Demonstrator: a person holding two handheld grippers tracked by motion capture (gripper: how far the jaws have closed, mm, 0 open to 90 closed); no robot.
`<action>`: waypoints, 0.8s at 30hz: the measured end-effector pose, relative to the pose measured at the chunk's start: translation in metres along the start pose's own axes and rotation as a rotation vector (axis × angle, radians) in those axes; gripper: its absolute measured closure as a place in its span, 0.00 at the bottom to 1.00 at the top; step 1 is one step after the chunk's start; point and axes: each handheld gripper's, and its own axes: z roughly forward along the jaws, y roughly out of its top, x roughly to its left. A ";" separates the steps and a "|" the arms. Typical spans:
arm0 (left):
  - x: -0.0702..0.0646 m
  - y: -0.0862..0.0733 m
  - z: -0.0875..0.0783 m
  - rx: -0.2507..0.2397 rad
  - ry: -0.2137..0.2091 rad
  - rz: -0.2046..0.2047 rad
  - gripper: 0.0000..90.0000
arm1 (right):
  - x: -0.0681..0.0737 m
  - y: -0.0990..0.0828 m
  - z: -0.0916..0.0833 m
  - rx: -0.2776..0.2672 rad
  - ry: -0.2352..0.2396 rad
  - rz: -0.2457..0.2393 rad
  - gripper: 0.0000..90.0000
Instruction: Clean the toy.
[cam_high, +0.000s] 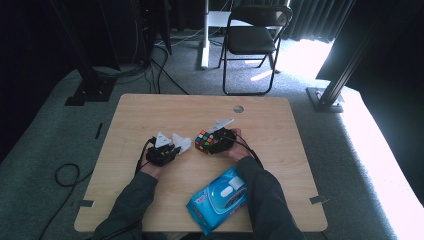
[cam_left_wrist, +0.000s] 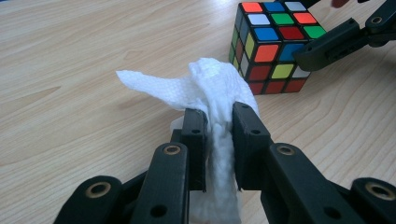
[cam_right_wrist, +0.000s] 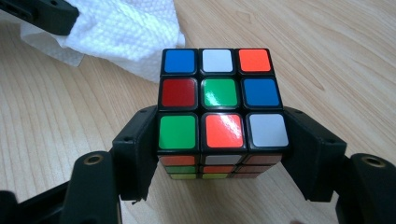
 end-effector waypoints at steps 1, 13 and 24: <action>0.000 0.000 0.000 0.001 0.002 0.001 0.86 | 0.000 0.000 0.000 0.001 0.000 0.003 0.37; 0.002 0.003 -0.003 -0.003 0.013 0.012 0.89 | 0.001 -0.002 -0.003 -0.016 -0.011 0.041 0.38; 0.000 0.007 -0.007 -0.018 0.029 0.022 0.94 | 0.013 0.004 -0.004 -0.030 0.033 0.033 0.38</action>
